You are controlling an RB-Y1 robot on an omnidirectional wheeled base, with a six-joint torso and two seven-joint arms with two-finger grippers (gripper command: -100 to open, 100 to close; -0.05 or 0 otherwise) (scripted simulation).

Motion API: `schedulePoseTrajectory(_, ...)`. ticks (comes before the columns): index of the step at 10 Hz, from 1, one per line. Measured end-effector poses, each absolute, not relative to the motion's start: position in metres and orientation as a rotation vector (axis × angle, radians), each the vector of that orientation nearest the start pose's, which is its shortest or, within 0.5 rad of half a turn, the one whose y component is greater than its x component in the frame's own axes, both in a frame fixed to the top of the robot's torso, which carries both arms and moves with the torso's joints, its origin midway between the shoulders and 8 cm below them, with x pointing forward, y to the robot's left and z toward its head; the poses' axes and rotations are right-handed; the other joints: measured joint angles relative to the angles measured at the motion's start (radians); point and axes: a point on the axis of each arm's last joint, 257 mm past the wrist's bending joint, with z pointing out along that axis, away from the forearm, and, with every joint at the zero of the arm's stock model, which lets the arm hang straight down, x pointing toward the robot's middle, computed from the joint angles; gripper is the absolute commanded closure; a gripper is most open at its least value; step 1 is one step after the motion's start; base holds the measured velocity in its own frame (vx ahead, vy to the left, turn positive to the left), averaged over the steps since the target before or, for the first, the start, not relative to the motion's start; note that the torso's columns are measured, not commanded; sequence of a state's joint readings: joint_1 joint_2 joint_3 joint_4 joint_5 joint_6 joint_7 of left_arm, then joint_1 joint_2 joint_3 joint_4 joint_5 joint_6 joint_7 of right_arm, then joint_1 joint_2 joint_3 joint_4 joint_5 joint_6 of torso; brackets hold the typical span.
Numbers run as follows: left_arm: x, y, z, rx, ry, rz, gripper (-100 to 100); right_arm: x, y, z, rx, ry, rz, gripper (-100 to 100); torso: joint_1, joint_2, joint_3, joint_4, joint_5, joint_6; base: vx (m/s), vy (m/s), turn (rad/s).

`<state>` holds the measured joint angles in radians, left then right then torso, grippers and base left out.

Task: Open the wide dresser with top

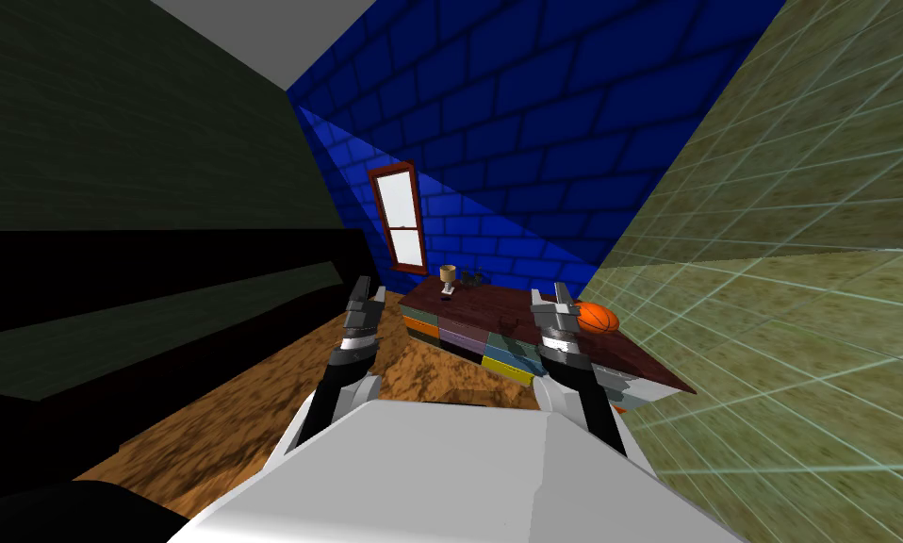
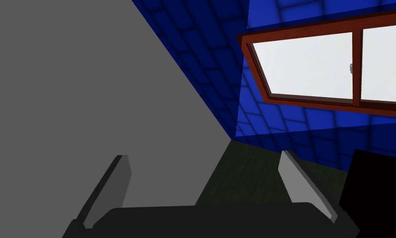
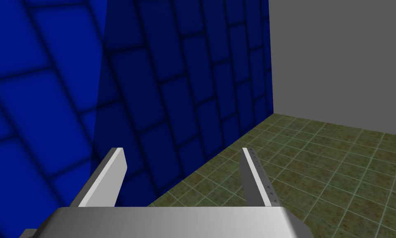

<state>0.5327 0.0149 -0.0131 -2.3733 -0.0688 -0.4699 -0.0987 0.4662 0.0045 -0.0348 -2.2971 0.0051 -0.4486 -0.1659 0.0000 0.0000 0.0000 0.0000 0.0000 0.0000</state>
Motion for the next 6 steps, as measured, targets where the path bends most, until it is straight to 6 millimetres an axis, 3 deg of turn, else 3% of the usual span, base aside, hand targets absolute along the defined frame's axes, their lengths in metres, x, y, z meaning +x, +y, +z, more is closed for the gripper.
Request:
schedulePoseTrajectory(2, 0.3298, 0.2654, 0.0489, -0.541, 0.661, -1.175, 0, 0.3493, -0.2880, 0.0340, 0.720, 0.563, 1.429, 0, 0.000, 0.104, -0.209, 0.105, 0.000, 0.000, 0.000, 0.000, 0.000)
schedulePoseTrajectory(6, 0.3297, 0.2654, 0.0490, -0.541, 0.661, -1.175, 0, 0.3493, -0.2880, 0.0341, 0.719, 0.563, 1.429, 0, 0.000, 0.396, -0.792, 0.396, 0.000, 0.000, 0.000, 0.000, 0.000)
